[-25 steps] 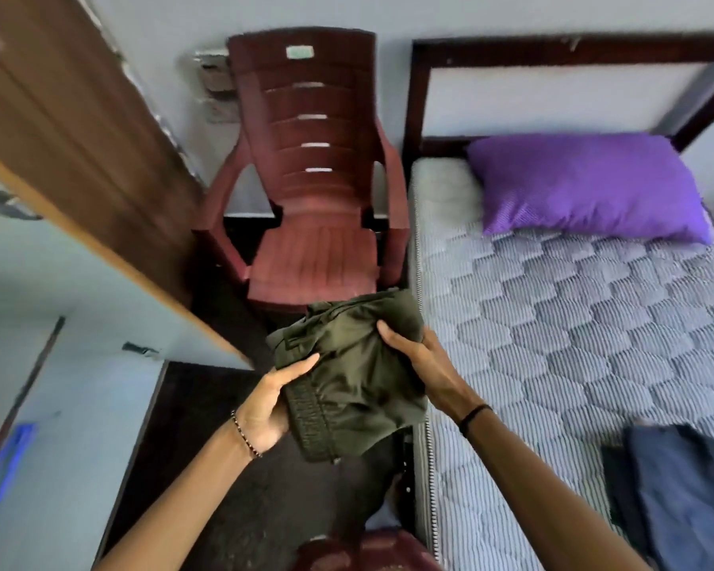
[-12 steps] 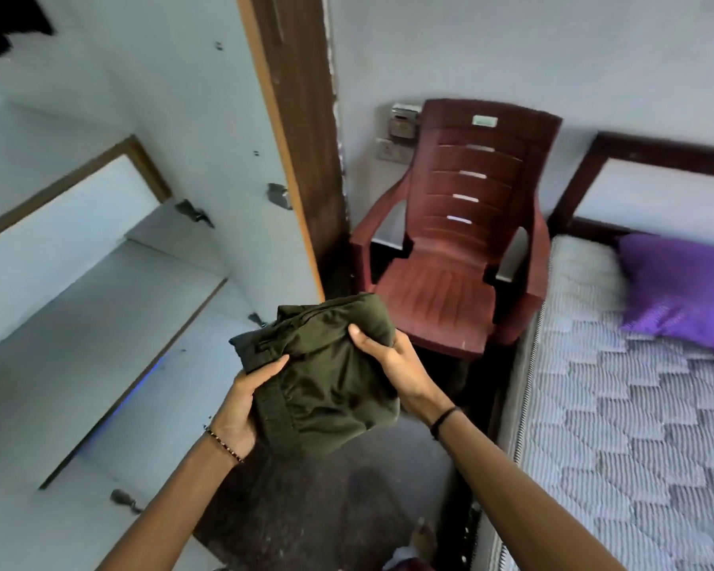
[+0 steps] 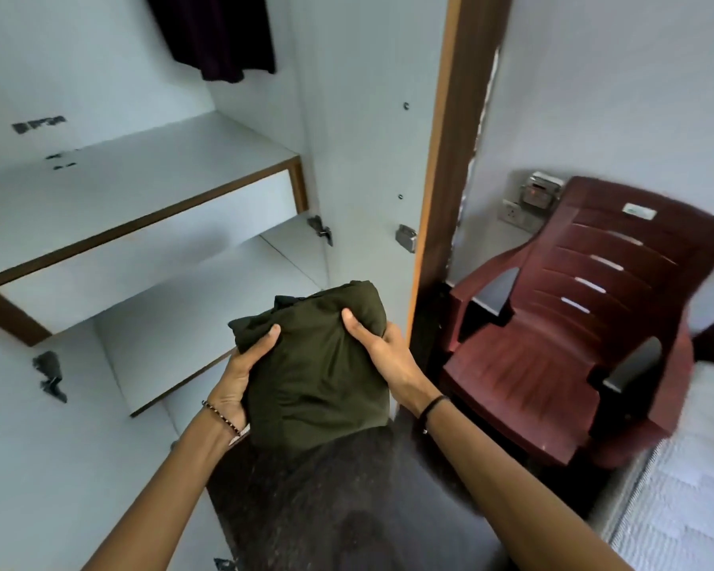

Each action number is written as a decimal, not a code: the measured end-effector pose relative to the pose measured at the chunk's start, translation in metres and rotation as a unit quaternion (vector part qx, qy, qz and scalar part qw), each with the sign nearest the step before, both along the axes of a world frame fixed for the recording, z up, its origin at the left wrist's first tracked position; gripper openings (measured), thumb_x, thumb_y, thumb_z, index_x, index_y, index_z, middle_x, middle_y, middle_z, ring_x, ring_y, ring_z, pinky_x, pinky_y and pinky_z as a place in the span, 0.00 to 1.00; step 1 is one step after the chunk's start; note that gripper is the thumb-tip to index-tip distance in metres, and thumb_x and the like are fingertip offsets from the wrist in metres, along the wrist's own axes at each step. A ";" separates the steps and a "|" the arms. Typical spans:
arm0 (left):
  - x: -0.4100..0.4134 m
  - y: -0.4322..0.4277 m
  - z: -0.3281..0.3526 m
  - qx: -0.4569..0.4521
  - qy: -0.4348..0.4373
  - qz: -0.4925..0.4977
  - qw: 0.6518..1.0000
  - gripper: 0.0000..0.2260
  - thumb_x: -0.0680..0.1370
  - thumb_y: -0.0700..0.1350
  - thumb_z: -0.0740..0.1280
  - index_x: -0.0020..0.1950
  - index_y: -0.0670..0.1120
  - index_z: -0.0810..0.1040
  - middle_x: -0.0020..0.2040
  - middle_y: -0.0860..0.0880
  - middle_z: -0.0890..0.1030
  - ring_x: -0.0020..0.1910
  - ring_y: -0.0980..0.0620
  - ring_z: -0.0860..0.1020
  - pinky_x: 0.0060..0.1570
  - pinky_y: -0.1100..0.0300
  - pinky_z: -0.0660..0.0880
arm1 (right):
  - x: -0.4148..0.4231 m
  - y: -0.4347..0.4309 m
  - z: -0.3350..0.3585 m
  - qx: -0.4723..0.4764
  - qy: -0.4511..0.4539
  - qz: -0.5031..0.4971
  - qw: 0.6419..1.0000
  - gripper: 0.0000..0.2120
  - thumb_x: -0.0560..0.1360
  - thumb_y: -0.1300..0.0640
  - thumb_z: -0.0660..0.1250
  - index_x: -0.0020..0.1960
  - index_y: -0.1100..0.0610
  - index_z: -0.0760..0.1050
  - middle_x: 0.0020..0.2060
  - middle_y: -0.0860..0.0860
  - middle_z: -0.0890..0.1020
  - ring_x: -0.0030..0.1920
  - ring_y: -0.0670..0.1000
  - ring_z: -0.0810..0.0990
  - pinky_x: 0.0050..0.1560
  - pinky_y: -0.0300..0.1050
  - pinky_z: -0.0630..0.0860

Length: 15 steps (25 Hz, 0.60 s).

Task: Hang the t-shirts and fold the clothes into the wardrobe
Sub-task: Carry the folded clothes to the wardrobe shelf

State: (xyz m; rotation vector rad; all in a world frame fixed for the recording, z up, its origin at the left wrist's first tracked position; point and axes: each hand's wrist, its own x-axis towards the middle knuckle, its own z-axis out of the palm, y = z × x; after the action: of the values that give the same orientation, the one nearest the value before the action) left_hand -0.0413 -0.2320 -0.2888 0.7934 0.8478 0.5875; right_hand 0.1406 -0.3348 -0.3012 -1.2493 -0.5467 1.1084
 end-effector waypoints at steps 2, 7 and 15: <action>0.000 0.013 0.002 0.010 0.000 0.018 1.000 0.21 0.74 0.50 0.71 0.63 0.41 0.80 0.59 0.41 0.83 0.57 0.40 0.82 0.57 0.46 0.79 | 0.005 0.019 0.006 0.002 -0.006 0.023 1.000 0.15 0.79 0.48 0.71 0.60 0.57 0.82 0.53 0.51 0.87 0.55 0.51 0.86 0.56 0.44 0.82; -0.003 0.057 0.010 0.055 -0.001 0.094 0.994 0.22 0.73 0.51 0.74 0.62 0.40 0.81 0.59 0.41 0.83 0.57 0.38 0.81 0.63 0.44 0.75 | 0.011 0.081 0.016 -0.007 -0.007 0.063 0.998 0.19 0.76 0.44 0.73 0.61 0.56 0.82 0.55 0.51 0.87 0.56 0.51 0.86 0.60 0.48 0.81; -0.019 0.165 0.023 0.123 -0.008 0.221 0.968 0.21 0.71 0.49 0.77 0.61 0.41 0.82 0.57 0.41 0.83 0.57 0.38 0.81 0.61 0.42 0.76 | 0.001 0.218 0.031 0.015 -0.053 0.118 0.991 0.22 0.75 0.40 0.73 0.63 0.52 0.80 0.56 0.49 0.86 0.57 0.52 0.84 0.64 0.54 0.79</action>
State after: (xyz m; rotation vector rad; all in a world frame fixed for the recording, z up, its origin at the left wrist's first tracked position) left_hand -0.0605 -0.0673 -0.2653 0.8252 0.9551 1.1095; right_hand 0.1419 -0.1166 -0.2702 -1.2452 -0.8059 1.2306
